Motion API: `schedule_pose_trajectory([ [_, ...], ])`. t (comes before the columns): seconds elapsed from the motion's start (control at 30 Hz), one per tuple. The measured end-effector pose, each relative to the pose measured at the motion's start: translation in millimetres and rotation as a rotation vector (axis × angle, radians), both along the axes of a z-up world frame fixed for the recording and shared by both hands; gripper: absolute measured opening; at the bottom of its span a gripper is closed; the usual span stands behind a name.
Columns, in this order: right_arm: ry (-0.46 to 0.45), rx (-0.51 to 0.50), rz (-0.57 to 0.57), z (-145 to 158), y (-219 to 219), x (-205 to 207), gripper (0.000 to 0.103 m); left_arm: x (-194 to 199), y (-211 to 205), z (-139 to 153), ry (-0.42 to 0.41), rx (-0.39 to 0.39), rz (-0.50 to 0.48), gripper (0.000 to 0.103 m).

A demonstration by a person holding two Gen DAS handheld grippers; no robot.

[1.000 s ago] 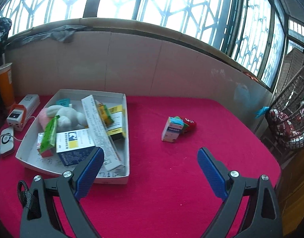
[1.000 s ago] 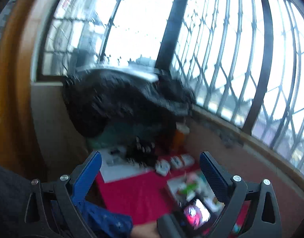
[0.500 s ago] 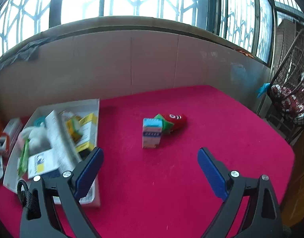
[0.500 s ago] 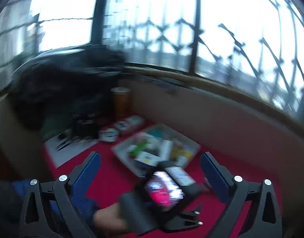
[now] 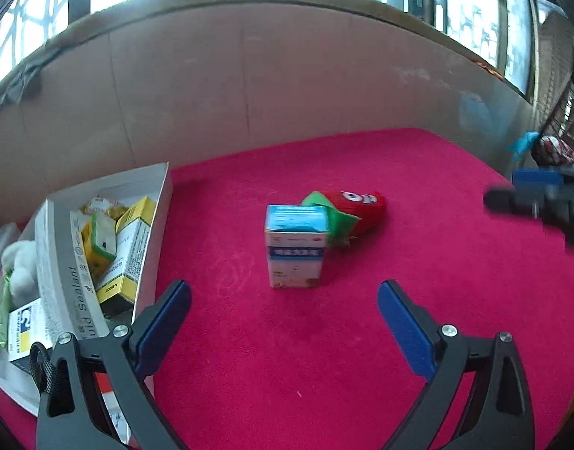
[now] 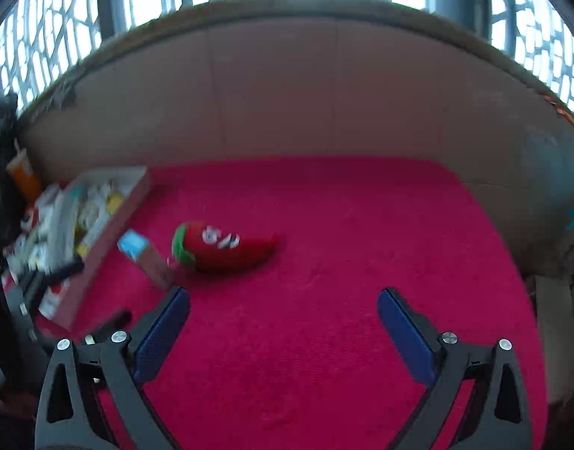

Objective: Organize objects
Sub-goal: 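Grasp the nasal drops box with the left tool while the right tool grasps the red chili plush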

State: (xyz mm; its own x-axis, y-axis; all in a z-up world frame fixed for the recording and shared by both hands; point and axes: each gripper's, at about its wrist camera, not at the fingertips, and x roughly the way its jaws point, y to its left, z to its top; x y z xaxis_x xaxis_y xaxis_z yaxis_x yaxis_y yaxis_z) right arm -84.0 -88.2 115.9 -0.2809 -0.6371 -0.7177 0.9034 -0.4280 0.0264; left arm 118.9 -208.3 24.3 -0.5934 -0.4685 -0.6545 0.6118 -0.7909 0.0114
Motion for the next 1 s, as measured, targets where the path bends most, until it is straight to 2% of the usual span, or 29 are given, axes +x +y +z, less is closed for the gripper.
schedule_pose_trajectory([
  [0.2, 0.108, 0.026, 0.078, -19, -29, 7, 0.101, -14, -17, -11, -0.020, 0.008, 0.023, 0.099],
  [0.4, 0.228, 0.103, 0.163, -42, -53, 18, 0.100, -24, -29, -23, -0.033, 0.042, 0.036, 0.099],
  [0.67, 0.230, 0.095, 0.265, -47, -80, 15, 0.100, -22, -43, -26, -0.035, 0.087, 0.077, 0.099],
  [0.87, 0.239, 0.139, 0.383, -55, -110, 19, 0.099, -20, -44, -26, -0.032, 0.095, 0.084, 0.099],
  [1.0, 0.193, 0.155, 0.424, -60, -125, 16, 0.099, -17, -47, -27, -0.037, 0.108, 0.104, 0.098],
])
